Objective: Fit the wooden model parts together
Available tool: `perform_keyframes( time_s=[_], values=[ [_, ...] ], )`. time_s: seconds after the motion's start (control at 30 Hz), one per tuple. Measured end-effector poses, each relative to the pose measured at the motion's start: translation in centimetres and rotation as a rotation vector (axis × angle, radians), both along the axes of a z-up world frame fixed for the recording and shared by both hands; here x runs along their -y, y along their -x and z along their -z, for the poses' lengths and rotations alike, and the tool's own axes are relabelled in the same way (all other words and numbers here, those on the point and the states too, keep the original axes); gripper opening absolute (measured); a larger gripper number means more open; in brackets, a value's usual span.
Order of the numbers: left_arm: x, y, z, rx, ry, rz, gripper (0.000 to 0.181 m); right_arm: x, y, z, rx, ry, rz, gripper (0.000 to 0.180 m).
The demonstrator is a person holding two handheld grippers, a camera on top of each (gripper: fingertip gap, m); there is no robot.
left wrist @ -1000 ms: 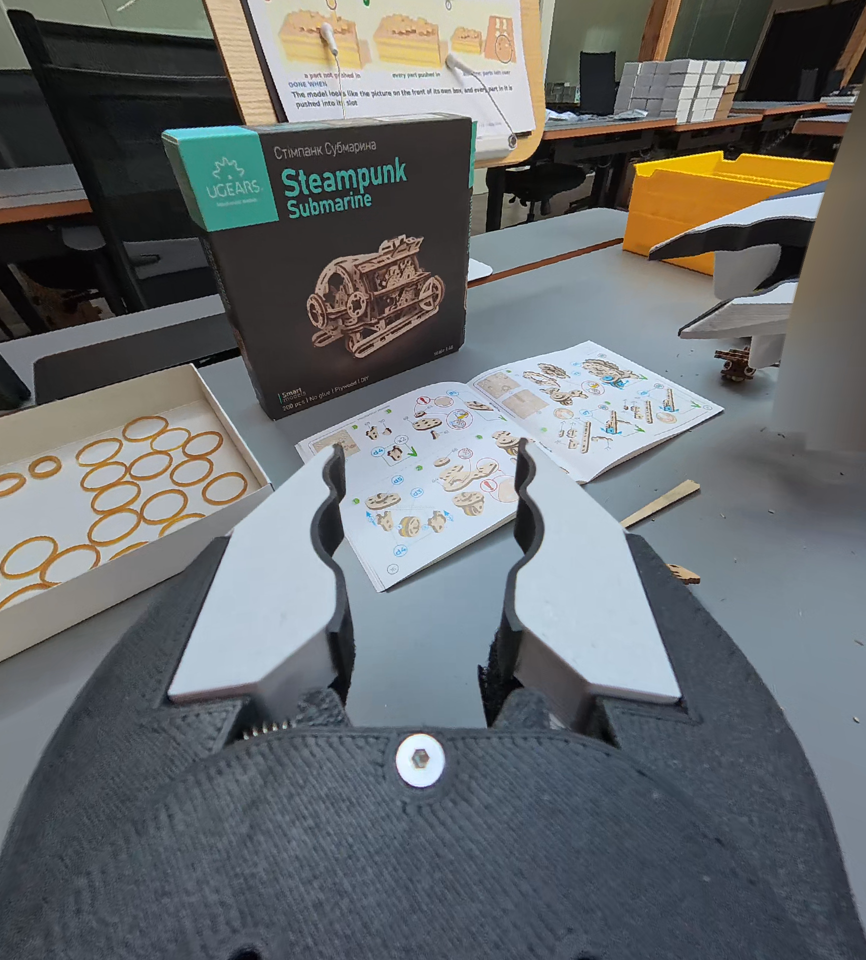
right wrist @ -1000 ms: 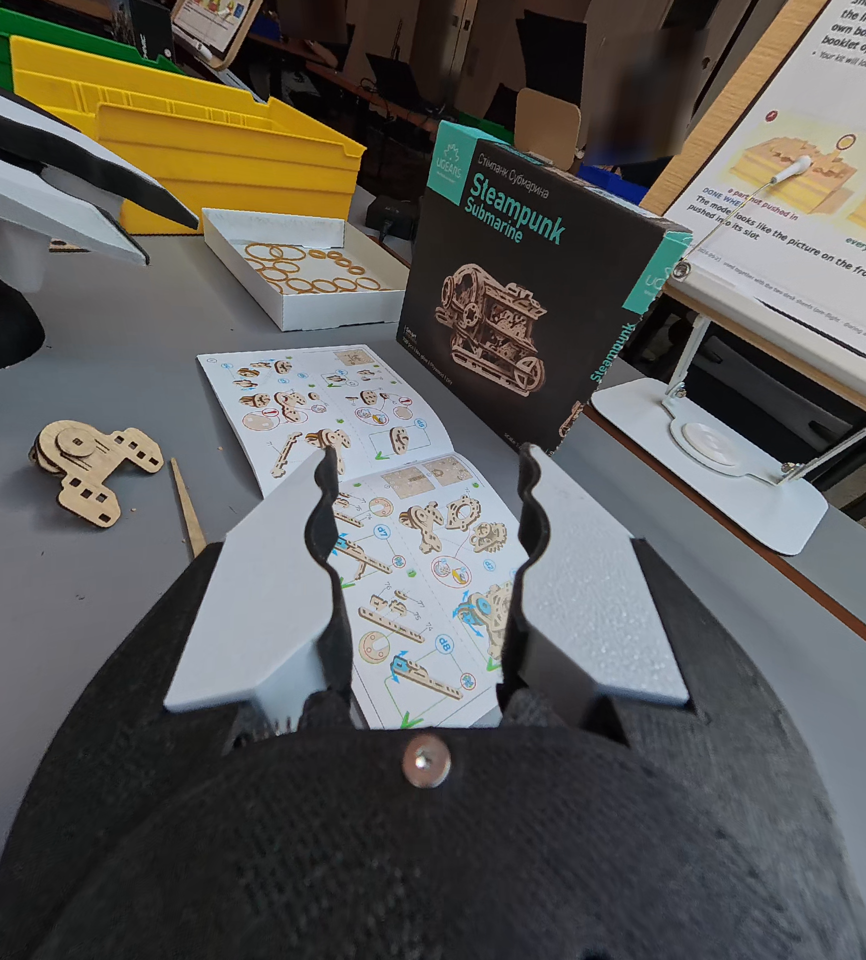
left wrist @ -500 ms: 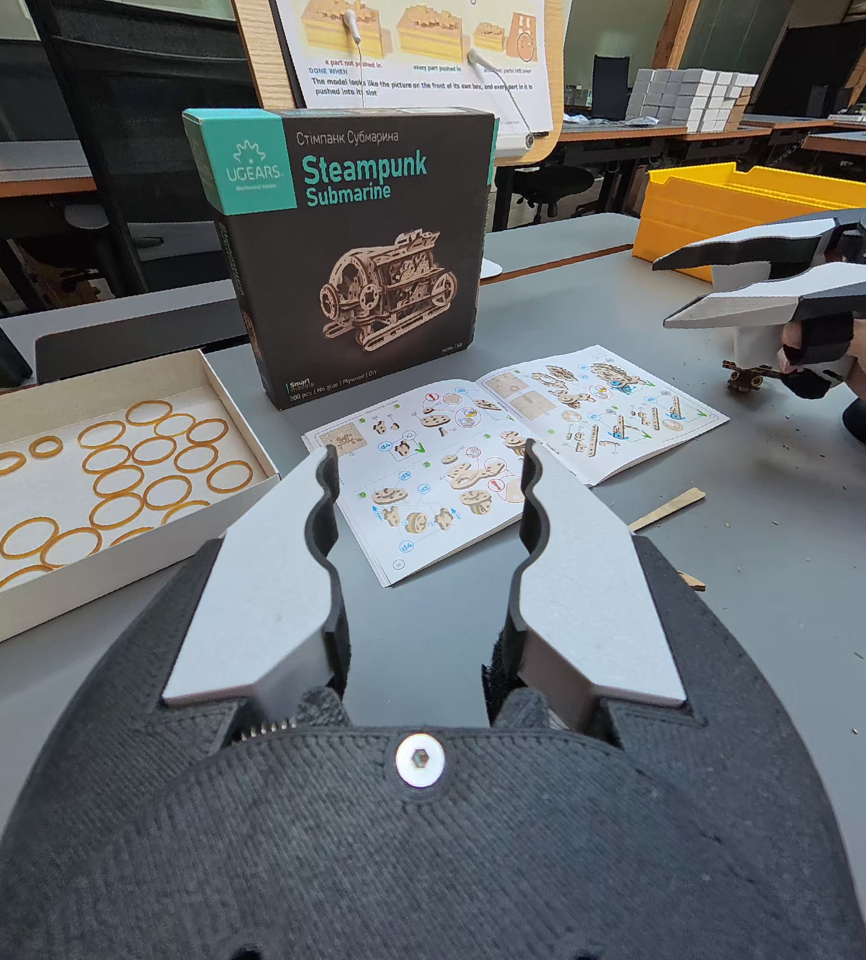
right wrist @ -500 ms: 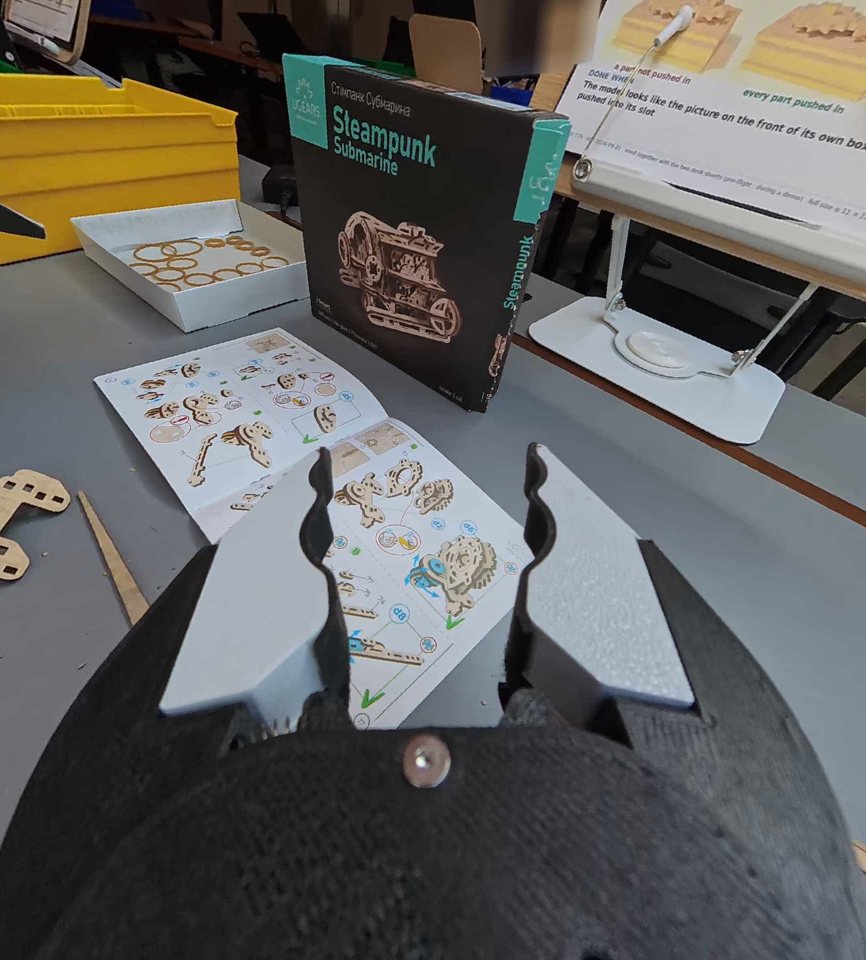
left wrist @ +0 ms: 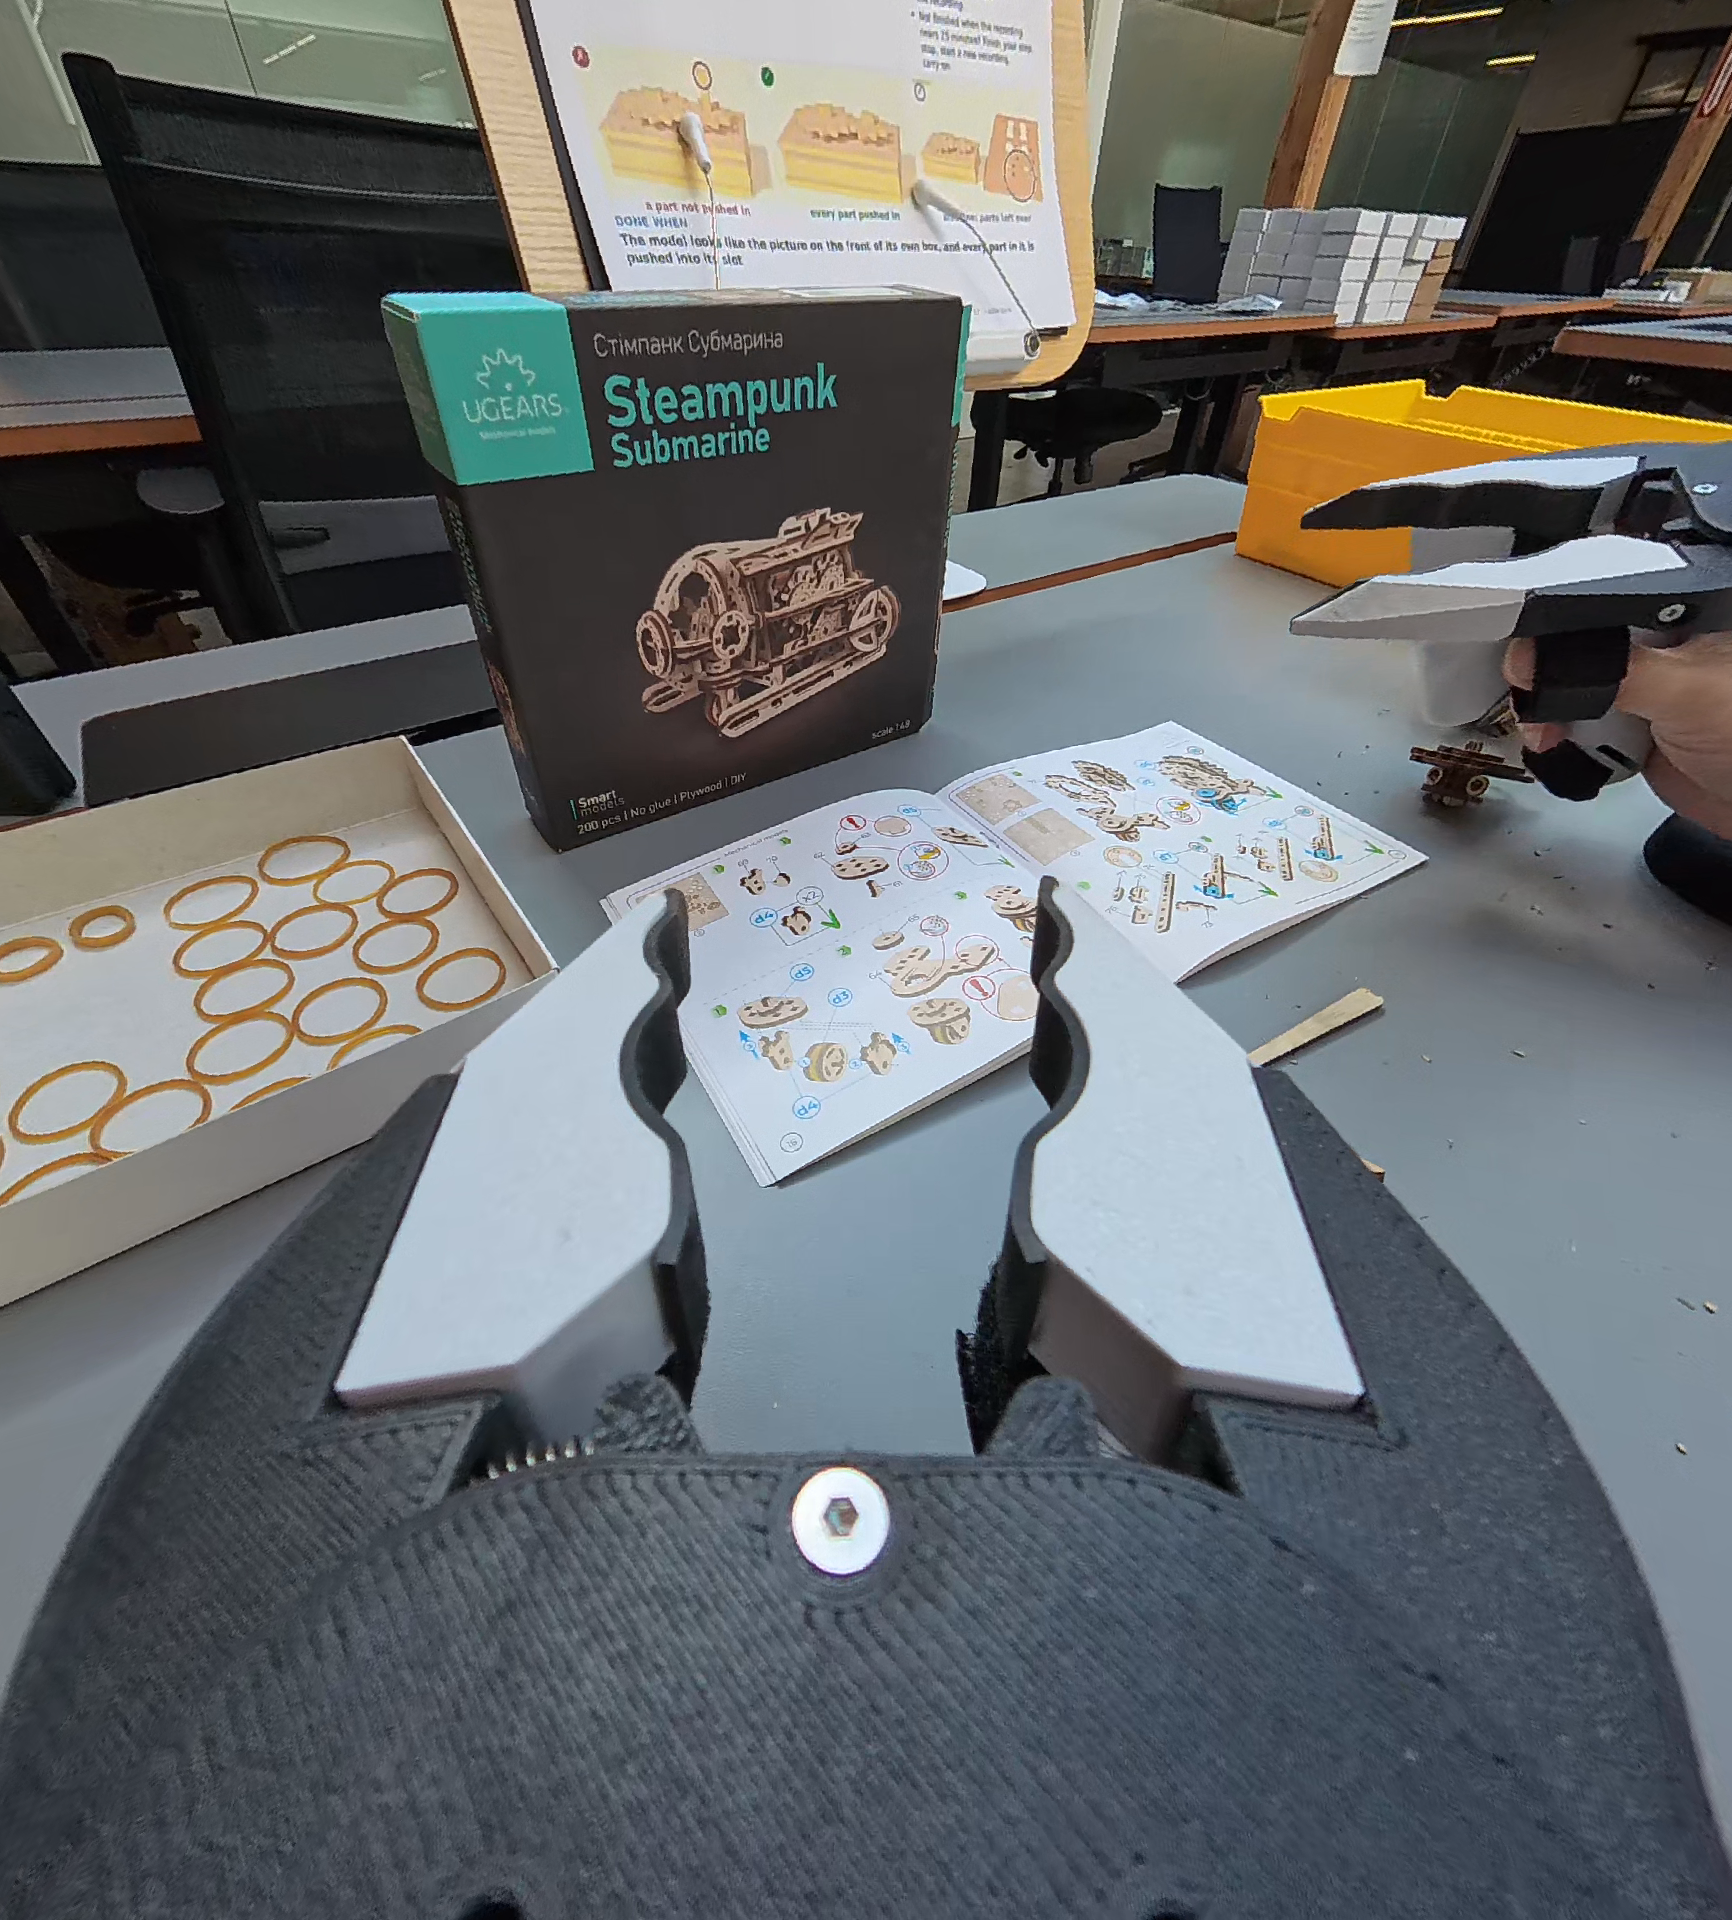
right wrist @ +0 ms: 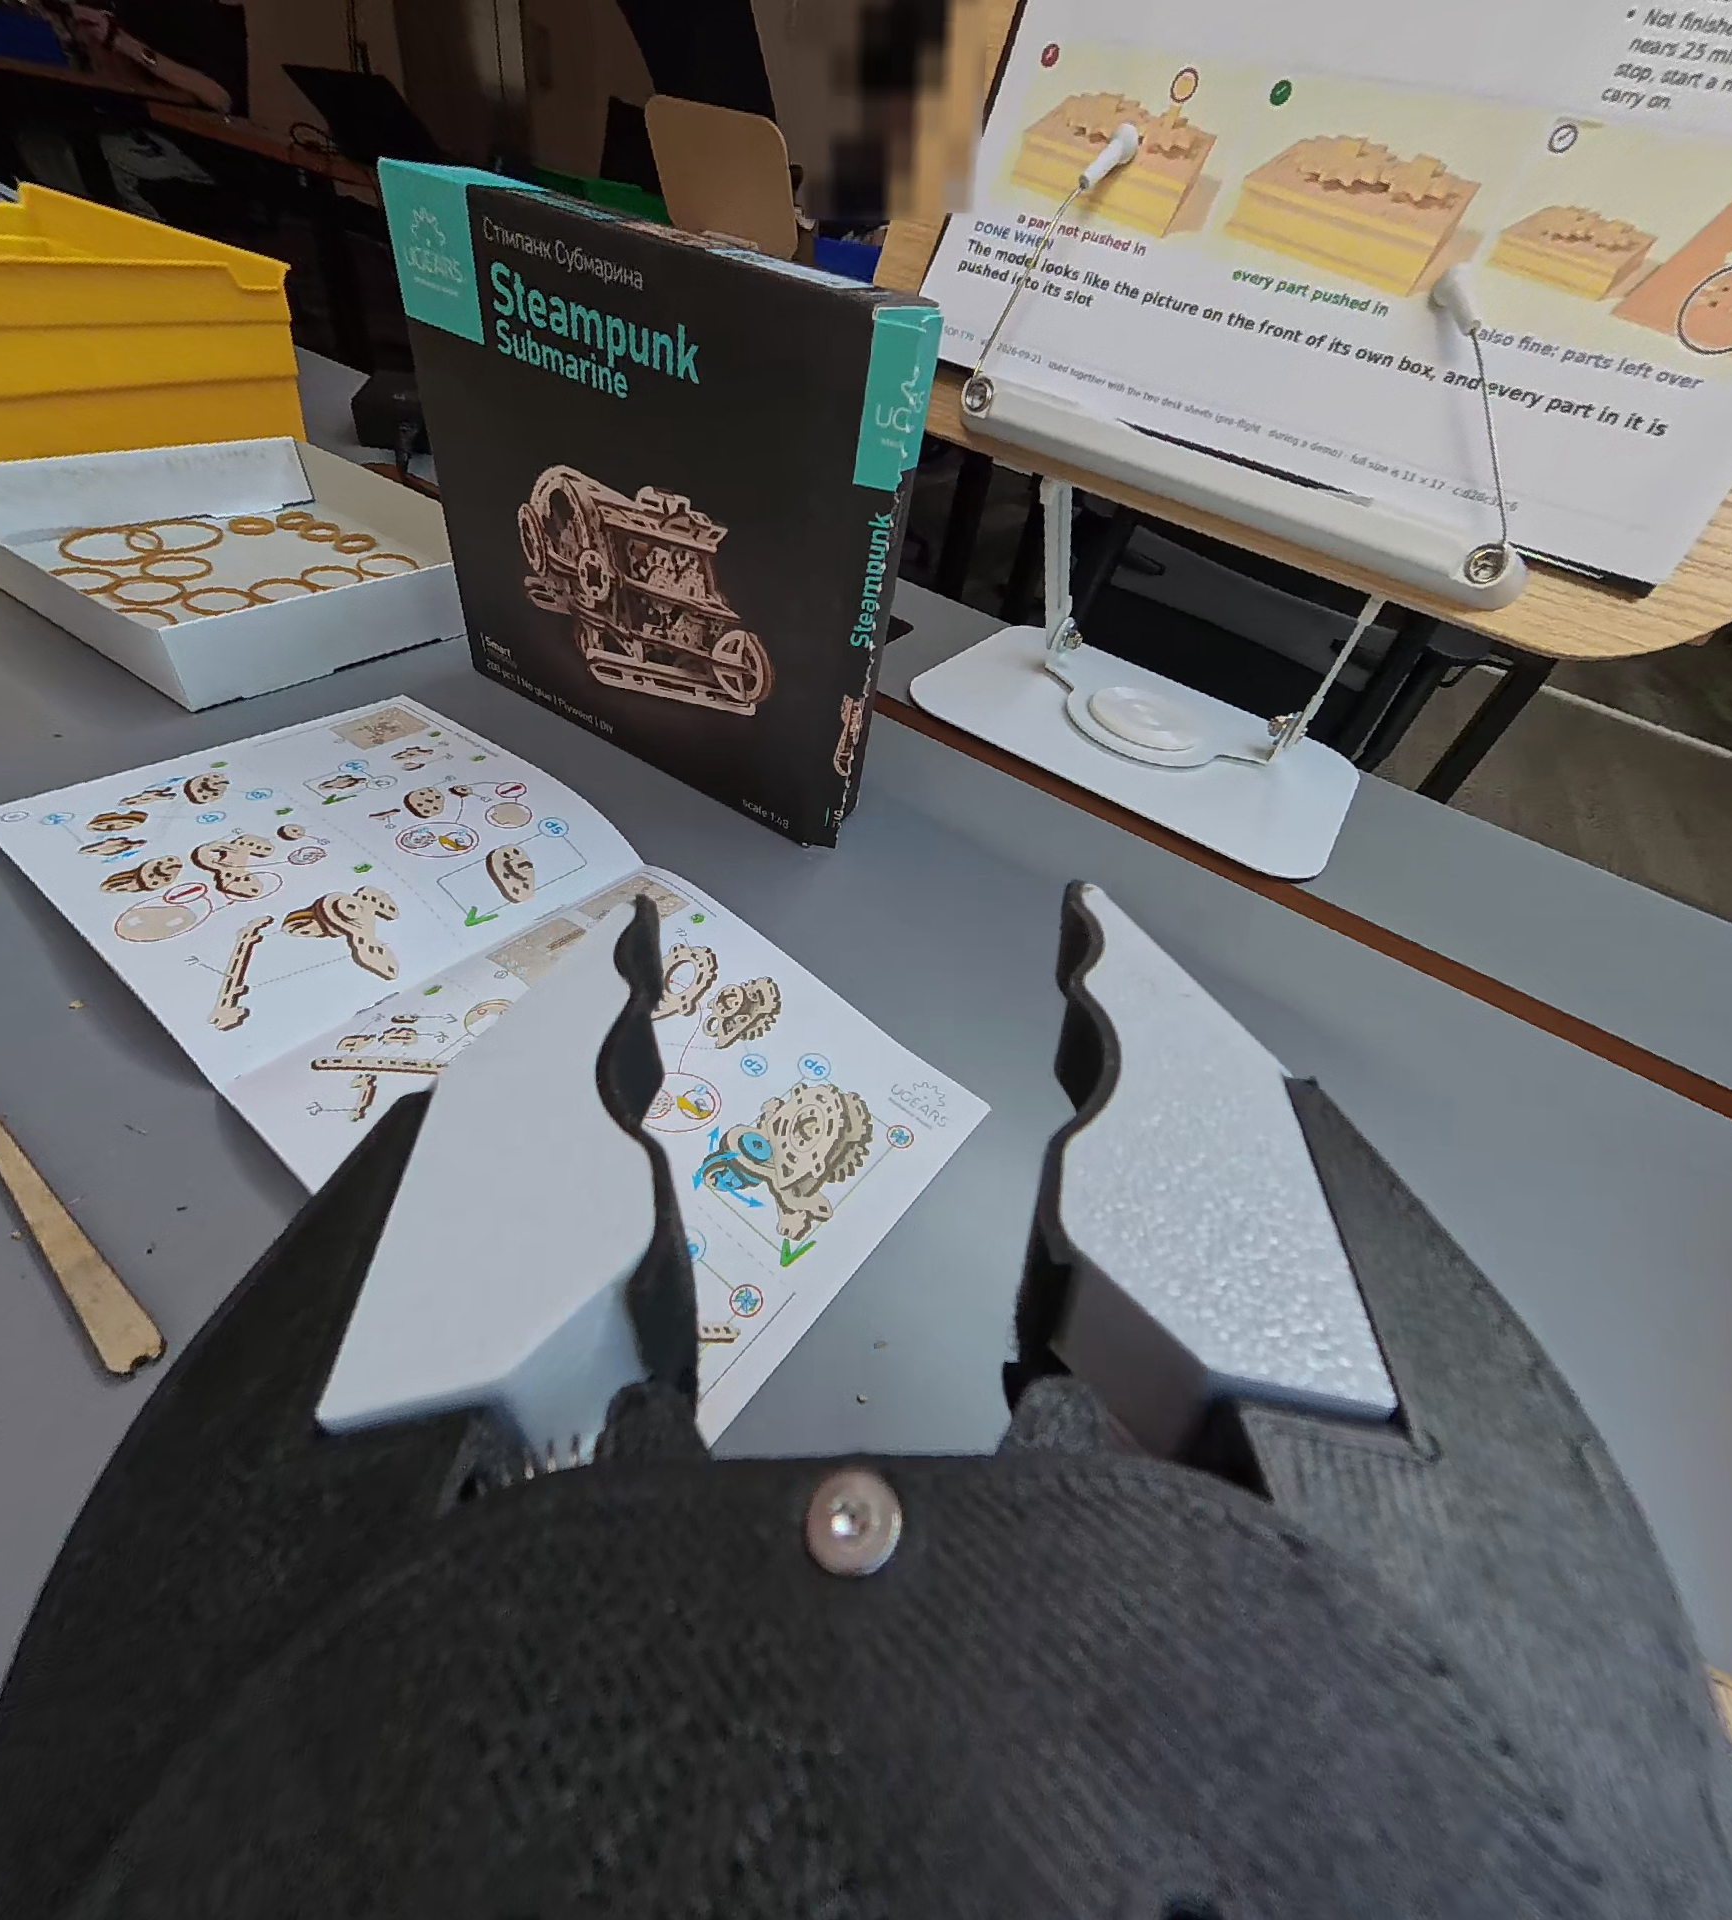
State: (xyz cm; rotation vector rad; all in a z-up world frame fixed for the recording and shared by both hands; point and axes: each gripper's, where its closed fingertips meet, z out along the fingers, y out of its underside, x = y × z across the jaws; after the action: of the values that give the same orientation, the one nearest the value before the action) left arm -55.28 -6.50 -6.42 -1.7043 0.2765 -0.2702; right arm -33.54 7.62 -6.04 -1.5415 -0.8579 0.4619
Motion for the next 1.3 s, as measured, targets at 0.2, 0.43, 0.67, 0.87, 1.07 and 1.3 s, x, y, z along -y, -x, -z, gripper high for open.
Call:
perform_keyframes(
  time_s=[0.2,0.43,0.67,0.87,1.07,1.3],
  values=[
    [0.3,-0.1,-0.3,-0.005,-0.021,0.006,0.061,-1.2,-1.7,-0.7,0.030,-0.063,0.138,0.082],
    [0.2,-0.3,-0.2,-0.009,-0.017,0.015,0.057,-0.8,-1.7,-1.8,0.044,-0.127,0.146,0.087],
    [0.0,-0.3,0.0,-0.010,-0.003,0.014,0.055,0.1,-0.8,-2.0,0.051,-0.139,0.094,0.086],
    [-0.2,-0.3,0.3,-0.005,0.014,0.014,0.055,0.3,-0.5,-1.8,0.046,-0.112,0.064,0.086],
    [-0.3,0.1,-0.3,0.008,0.004,0.003,0.054,0.4,-0.1,-1.6,0.069,-0.110,0.051,0.086],
    [7.4,15.9,-4.2,-0.247,0.087,-0.550,0.052,1.3,0.1,-2.3,0.042,-0.106,-0.001,0.085]
  ],
)
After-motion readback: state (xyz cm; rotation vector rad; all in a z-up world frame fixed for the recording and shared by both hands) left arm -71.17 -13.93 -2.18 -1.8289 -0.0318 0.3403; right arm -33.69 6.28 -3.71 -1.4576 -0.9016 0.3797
